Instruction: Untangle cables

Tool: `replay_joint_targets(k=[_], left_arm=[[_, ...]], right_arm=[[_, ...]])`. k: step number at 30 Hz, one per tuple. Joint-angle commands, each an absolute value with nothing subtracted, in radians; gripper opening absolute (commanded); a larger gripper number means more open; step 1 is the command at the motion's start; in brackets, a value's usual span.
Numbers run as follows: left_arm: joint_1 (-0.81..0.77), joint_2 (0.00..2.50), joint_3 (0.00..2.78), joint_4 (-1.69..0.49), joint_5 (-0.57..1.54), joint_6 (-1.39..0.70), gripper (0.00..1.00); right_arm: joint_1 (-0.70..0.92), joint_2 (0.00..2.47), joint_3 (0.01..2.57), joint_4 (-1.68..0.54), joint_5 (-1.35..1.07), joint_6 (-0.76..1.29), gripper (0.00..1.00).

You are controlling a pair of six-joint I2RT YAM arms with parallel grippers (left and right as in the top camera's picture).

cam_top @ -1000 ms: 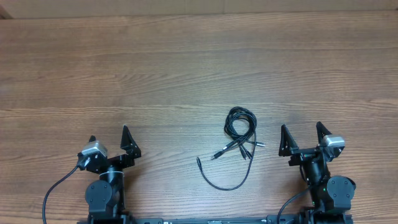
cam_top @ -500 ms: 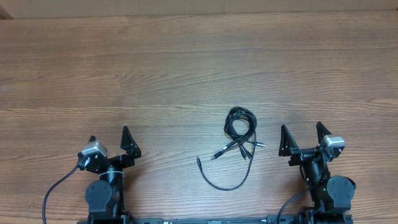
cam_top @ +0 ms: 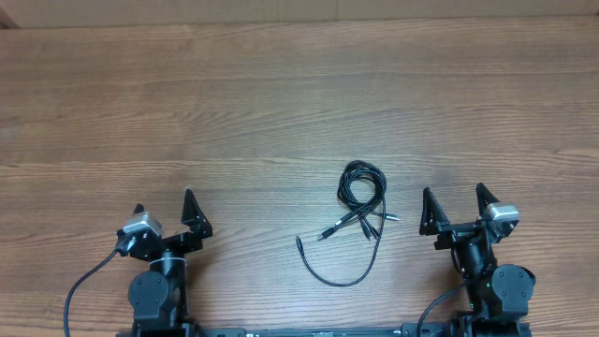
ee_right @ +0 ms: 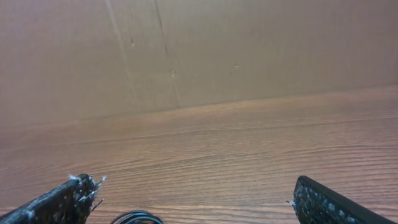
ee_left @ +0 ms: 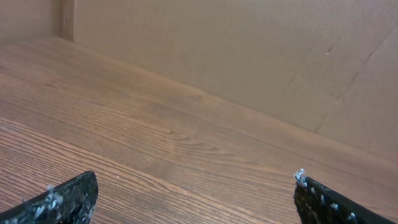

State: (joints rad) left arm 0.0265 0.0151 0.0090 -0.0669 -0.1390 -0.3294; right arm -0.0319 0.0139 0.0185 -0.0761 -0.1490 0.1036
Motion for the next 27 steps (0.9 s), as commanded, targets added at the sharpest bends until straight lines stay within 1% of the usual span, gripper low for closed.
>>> replay_joint_targets(k=[1, 5, 8, 12, 16, 20, 27], left_arm=[[0.033, 0.004, 0.006, -0.066, -0.13, -0.303, 1.0], [0.032, 0.004, 0.007, -0.063, -0.13, -0.3, 1.0], [0.032, 0.004, 0.03, -0.068, -0.093, -0.239, 1.0], [0.032, 0.007, 0.126, -0.158, -0.079, -0.192, 1.0], [0.032, 0.075, 0.293, -0.292, -0.076, -0.16, 1.0], [0.032, 0.245, 0.465, -0.371, 0.003, -0.124, 1.0], [0.031, 0.652, 0.793, -0.571, 0.21, -0.042, 1.0]], right_arm=[[-0.028, 0.003, 0.008, -0.073, -0.139, 0.101, 1.0], [-0.028, 0.003, 0.008, -0.073, -0.139, 0.101, 1.0], [-0.028, 0.003, 0.008, -0.073, -0.139, 0.101, 1.0], [-0.028, 0.003, 0.008, -0.073, -0.139, 0.101, 1.0], [-0.028, 0.003, 0.008, -0.073, -0.139, 0.101, 1.0], [-0.028, 0.003, 0.008, -0.073, -0.139, 0.101, 1.0], [-0.028, 0.003, 0.008, -0.073, -0.139, 0.1, 1.0]])
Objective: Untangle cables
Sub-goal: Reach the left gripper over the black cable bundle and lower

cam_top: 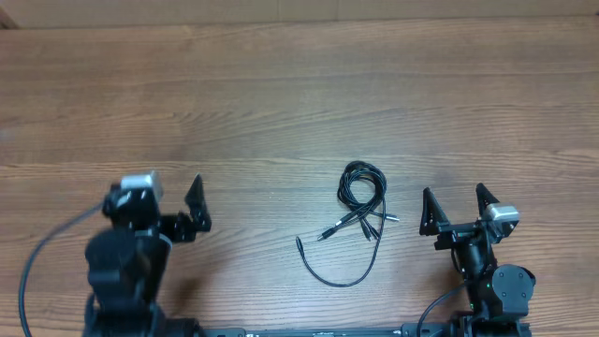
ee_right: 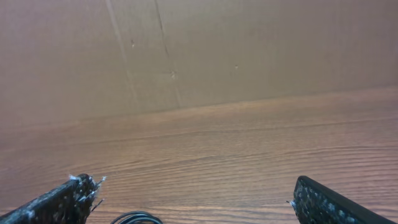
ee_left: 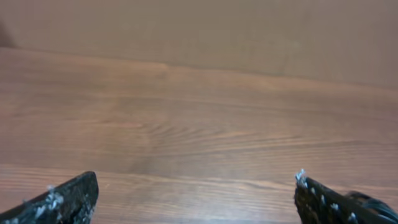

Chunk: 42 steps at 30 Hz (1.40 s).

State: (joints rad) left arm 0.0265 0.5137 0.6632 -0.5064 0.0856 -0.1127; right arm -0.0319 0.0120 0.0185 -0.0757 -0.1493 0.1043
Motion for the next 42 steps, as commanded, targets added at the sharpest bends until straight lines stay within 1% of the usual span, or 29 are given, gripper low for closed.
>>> replay_joint_targets(k=[1, 4, 7, 10, 14, 23, 27, 31, 42], left_arm=[[0.028, 0.731, 0.861, -0.626, 0.234, -0.02, 1.0], [0.006, 0.859, 0.972, -0.715, 0.267, 0.024, 1.0], [-0.094, 1.078, 1.156, -0.85, 0.286, 0.104, 1.0], [-0.195, 1.224, 1.257, -0.902, 0.285, 0.148, 1.0], [-0.328, 1.423, 1.36, -0.923, 0.281, 0.179, 1.0], [-0.525, 1.779, 1.526, -0.938, 0.274, 0.179, 1.0], [-0.567, 1.846, 1.543, -0.92, 0.231, 0.179, 1.0], [-0.577, 1.881, 1.543, -0.889, 0.237, 0.177, 1.0], [-0.577, 1.892, 1.542, -0.862, 0.263, 0.179, 1.0]], right_arm=[[-0.028, 0.003, 0.008, -0.073, -0.139, 0.101, 1.0], [-0.028, 0.003, 0.008, -0.073, -0.139, 0.101, 1.0], [-0.028, 0.003, 0.008, -0.073, -0.139, 0.101, 1.0], [-0.028, 0.003, 0.008, -0.073, -0.139, 0.101, 1.0], [-0.028, 0.003, 0.008, -0.073, -0.139, 0.101, 1.0], [-0.028, 0.003, 0.008, -0.073, -0.139, 0.101, 1.0], [-0.028, 0.003, 0.008, -0.073, -0.139, 0.101, 1.0], [-0.028, 0.003, 0.008, -0.073, -0.139, 0.101, 1.0], [-0.028, 0.003, 0.008, -0.073, -0.139, 0.101, 1.0]])
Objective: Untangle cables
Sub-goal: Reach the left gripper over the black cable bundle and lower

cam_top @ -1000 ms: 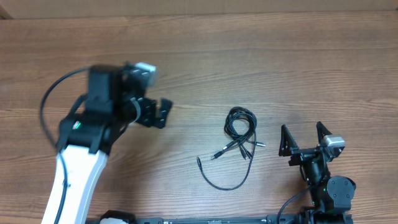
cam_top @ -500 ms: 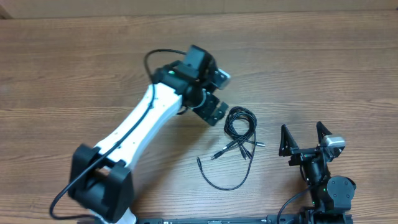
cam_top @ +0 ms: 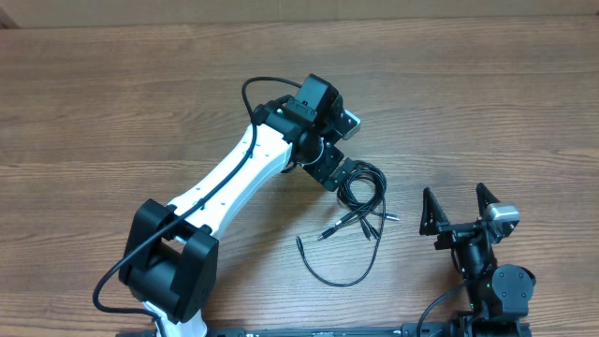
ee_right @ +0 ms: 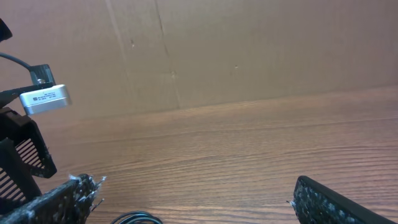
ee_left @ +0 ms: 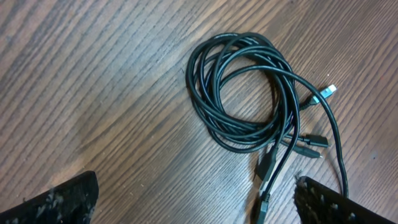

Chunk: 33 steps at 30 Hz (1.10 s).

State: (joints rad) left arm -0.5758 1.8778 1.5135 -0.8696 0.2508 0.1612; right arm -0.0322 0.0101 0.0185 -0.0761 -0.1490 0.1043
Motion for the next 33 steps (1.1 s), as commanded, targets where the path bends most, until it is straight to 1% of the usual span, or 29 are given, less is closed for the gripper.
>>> replay_joint_targets(k=[1, 9, 16, 21, 29, 31, 32, 33], left_arm=[[-0.577, 1.892, 1.542, -0.851, 0.263, 0.178, 1.0], [-0.579, 1.912, 1.53, -0.802, 0.258, 0.176, 1.0], [-0.581, 2.018, 1.53, -0.769, 0.234, 0.141, 1.0], [-0.624, 2.134, 1.53, -0.74, 0.253, 0.121, 1.0], [-0.635, 2.155, 1.53, -0.68, 0.207, 0.017, 0.91], [-0.637, 2.155, 1.53, -0.676, 0.208, -0.009, 0.87], [-0.641, 2.155, 1.53, -0.678, 0.208, -0.008, 0.82], [-0.645, 2.155, 1.53, -0.68, 0.208, -0.008, 0.79]], right_arm=[[-0.028, 0.003, 0.008, -0.073, -0.139, 0.101, 1.0], [-0.028, 0.003, 0.008, -0.073, -0.139, 0.101, 1.0], [-0.028, 0.003, 0.008, -0.073, -0.139, 0.101, 1.0], [-0.028, 0.003, 0.008, -0.073, -0.139, 0.101, 1.0], [-0.028, 0.003, 0.008, -0.073, -0.139, 0.101, 1.0], [-0.028, 0.003, 0.008, -0.073, -0.139, 0.101, 1.0], [-0.028, 0.003, 0.008, -0.073, -0.139, 0.101, 1.0], [-0.028, 0.003, 0.008, -0.073, -0.139, 0.101, 1.0]])
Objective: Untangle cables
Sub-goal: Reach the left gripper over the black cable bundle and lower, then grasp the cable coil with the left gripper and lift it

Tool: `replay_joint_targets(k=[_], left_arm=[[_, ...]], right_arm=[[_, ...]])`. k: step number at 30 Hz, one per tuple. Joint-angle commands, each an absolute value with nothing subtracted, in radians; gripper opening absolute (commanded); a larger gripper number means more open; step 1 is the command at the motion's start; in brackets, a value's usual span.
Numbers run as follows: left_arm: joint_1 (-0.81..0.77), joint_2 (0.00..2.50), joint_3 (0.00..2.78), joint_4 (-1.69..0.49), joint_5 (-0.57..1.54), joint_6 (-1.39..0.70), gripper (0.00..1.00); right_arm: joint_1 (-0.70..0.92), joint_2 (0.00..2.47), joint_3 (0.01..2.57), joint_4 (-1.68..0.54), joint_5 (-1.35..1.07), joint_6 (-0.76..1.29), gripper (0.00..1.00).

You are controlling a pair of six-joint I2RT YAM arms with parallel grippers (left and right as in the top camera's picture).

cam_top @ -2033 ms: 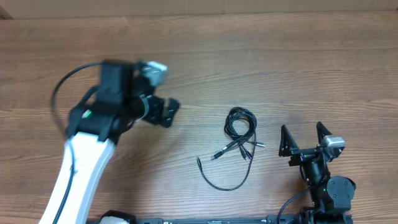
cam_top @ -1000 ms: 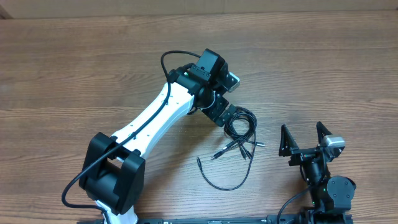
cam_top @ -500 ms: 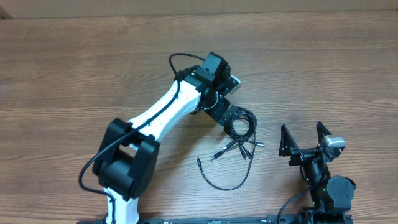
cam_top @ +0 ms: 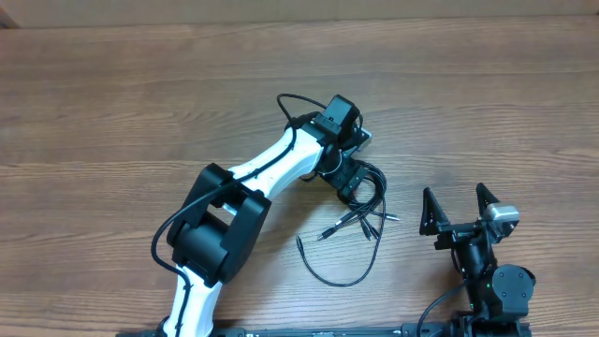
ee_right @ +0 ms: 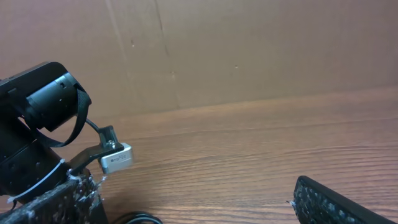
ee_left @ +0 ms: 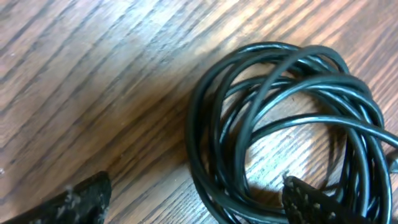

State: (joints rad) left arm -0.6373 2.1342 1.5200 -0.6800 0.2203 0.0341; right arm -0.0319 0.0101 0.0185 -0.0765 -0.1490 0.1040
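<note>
A black coil of tangled cables (cam_top: 365,190) lies right of the table's middle. Its plug ends (cam_top: 360,221) fan out below it, and one long tail (cam_top: 339,277) curves toward the near edge. My left gripper (cam_top: 350,178) is low over the coil's upper left rim, open. In the left wrist view the coil (ee_left: 311,78) fills the frame, and its near strands run between the spread fingertips (ee_left: 74,202). My right gripper (cam_top: 453,194) rests open at the near right, apart from the cables, with nothing between its fingers (ee_right: 323,202).
The wooden table (cam_top: 140,103) stretches bare to the left and back. A cardboard wall (ee_right: 249,50) stands along the far edge. The left arm (cam_top: 271,168) reaches diagonally across the middle; its wrist camera (ee_right: 115,157) shows in the right wrist view.
My left gripper has dropped lower and shifted slightly right onto the coil's edge, so the coil now looks much larger in its view. It remains open. The right arm and cables have not moved.
Both grippers sat open at the near edge, the cables untouched between them. The left arm then rose and turned at its base. Later it was stretched out, open above the coil. Now it hangs close over the coil's rim. The right arm stayed parked.
</note>
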Motion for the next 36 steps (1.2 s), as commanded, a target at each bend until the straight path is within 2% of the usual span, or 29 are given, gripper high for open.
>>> replay_joint_targets(k=[1, 5, 8, 13, 15, 17, 18, 20, 21, 22, 36], left_arm=[[-0.651, 2.155, 1.53, -0.681, 0.207, -0.012, 0.78], [-0.676, 2.155, 1.528, -0.676, 0.183, -0.038, 0.79], [-0.714, 2.155, 1.528, -0.678, 0.052, -0.043, 0.79], [-0.743, 2.155, 1.528, -0.667, -0.036, -0.05, 0.78], [-0.743, 2.155, 1.528, -0.664, -0.036, -0.049, 0.67], [-0.743, 2.155, 1.528, -0.665, -0.036, -0.049, 0.43], [-0.743, 2.155, 1.528, -0.665, -0.033, -0.049, 0.38], [-0.743, 2.155, 1.528, -0.664, -0.033, -0.049, 0.22], [-0.743, 2.155, 1.528, -0.664, -0.033, -0.05, 0.1], [-0.743, 2.155, 1.528, -0.664, -0.032, -0.05, 0.05], [-0.743, 2.062, 1.556, -0.658, -0.034, -0.052, 0.04]], right_arm=[[-0.028, 0.003, 0.008, -0.073, -0.139, 0.101, 1.0], [-0.028, 0.003, 0.008, -0.073, -0.139, 0.101, 1.0], [-0.028, 0.003, 0.008, -0.073, -0.139, 0.101, 1.0], [-0.028, 0.003, 0.008, -0.073, -0.139, 0.101, 1.0], [-0.028, 0.003, 0.008, -0.073, -0.139, 0.101, 1.0], [-0.028, 0.003, 0.008, -0.073, -0.139, 0.101, 1.0], [-0.028, 0.003, 0.008, -0.073, -0.139, 0.101, 1.0], [-0.028, 0.003, 0.008, -0.073, -0.139, 0.101, 1.0], [-0.028, 0.003, 0.008, -0.073, -0.139, 0.101, 1.0], [-0.028, 0.003, 0.008, -0.073, -0.139, 0.101, 1.0], [-0.028, 0.003, 0.008, -0.073, -0.139, 0.101, 1.0]])
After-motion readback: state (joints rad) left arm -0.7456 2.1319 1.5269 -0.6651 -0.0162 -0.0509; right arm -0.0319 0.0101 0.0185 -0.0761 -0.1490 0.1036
